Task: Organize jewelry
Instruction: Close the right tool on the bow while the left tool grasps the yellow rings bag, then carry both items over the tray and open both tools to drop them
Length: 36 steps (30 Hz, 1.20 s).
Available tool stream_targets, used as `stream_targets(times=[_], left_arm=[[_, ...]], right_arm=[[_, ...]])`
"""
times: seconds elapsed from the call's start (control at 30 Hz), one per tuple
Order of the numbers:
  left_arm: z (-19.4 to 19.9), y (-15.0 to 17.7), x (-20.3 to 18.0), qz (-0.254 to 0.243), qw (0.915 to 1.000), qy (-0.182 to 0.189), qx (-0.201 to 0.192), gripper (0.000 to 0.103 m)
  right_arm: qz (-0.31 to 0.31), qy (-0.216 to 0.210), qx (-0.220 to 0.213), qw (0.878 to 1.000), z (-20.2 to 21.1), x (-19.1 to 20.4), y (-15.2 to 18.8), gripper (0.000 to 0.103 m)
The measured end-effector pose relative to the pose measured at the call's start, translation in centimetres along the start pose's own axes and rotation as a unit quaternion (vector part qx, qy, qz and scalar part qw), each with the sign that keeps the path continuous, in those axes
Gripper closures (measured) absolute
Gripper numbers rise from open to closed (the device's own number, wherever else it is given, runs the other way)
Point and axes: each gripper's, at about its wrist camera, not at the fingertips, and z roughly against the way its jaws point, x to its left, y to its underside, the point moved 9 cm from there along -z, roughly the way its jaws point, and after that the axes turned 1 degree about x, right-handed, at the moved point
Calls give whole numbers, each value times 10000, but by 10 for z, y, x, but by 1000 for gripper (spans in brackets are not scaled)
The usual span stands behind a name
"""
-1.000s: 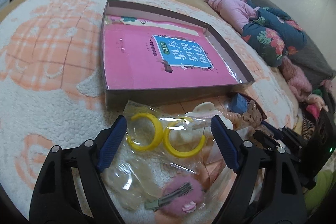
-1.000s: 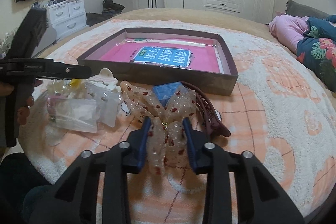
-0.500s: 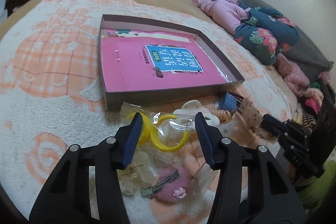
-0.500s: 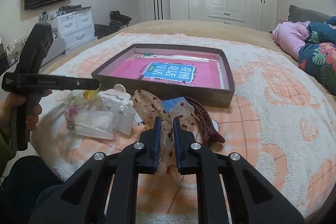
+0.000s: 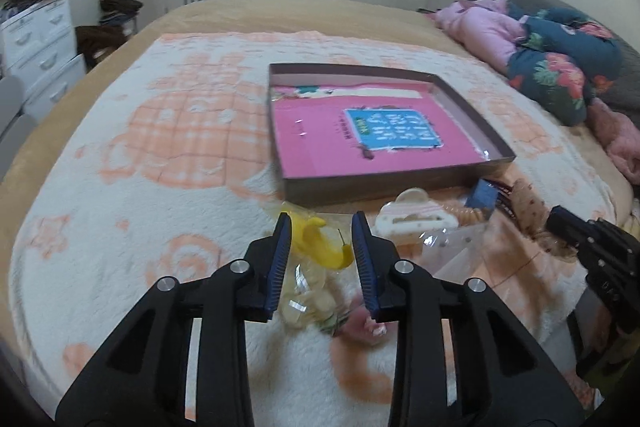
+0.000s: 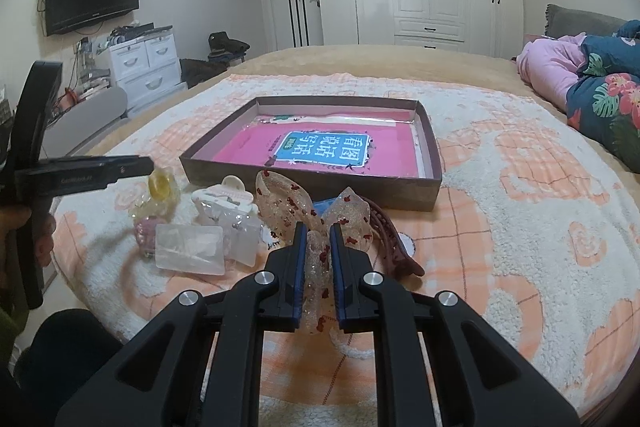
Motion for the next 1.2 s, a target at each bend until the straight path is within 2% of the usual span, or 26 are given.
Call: stream_targets(times=[0.17, 0.23, 0.3, 0.33, 0.4, 0.47, 0.5, 0.53, 0.57, 0.6, 0.7, 0.87, 0.9, 0.97, 1.0, 1.03, 1.2], left_arm=[[6, 19, 19, 490, 9987, -73, 152, 78], [6, 32, 28, 747, 9969, -79, 253, 83], [2, 44, 36, 1078, 9935, 183, 327, 92], [1, 48, 39, 1352, 9891, 486, 324, 94], [-2, 52, 44, 1860, 9762, 1060, 346, 94], [-2, 49, 50, 2329, 9590, 1595, 251, 93], [-2, 46, 52, 2446, 9542, 1706, 219, 89], [-2, 43, 53, 2526, 9505, 1796, 198, 73], [-2, 38, 53, 2584, 9476, 1868, 184, 64], [-3, 33, 54, 2585, 9481, 1847, 156, 55], [-10, 13, 52, 2477, 9534, 1709, 223, 54], [-41, 4, 51, 2457, 9548, 1501, 735, 54], [-47, 4, 51, 2434, 9553, 1456, 836, 56], [-56, 5, 50, 2414, 9551, 1445, 930, 70], [-59, 5, 49, 2391, 9552, 1458, 959, 83], [-60, 4, 48, 2367, 9558, 1467, 943, 88], [-45, -4, 48, 2269, 9613, 1424, 639, 94]], right_arm=[[-64, -49, -50, 10000, 5, 1, -2, 91], [-92, -59, -75, 9999, 7, 1, -3, 91], [-120, -76, -100, 9999, 8, 1, -4, 91], [-123, -82, -102, 9998, 8, 1, -4, 91], [-132, -80, -94, 9998, 8, 1, -3, 91], [-136, -87, -86, 9998, 7, 2, -3, 91], [-138, -87, -85, 9998, 7, 1, -3, 91], [-142, -87, -90, 9998, 7, 1, -3, 91], [-153, -89, -81, 9998, 7, 1, -2, 91], [-164, -94, -69, 9998, 6, 1, -2, 91], [-176, -87, -66, 9998, 6, 1, -1, 91], [-182, -65, -96, 9998, 5, 0, -5, 91], [-181, -66, -121, 9997, 6, -1, -7, 91], [-156, -61, -180, 9997, 8, -2, -12, 91], [-150, -59, -202, 9997, 8, -2, -15, 91], [-154, -59, -235, 9996, 9, -3, -18, 91], [-141, -43, -343, 9993, 6, -9, -33, 91]])
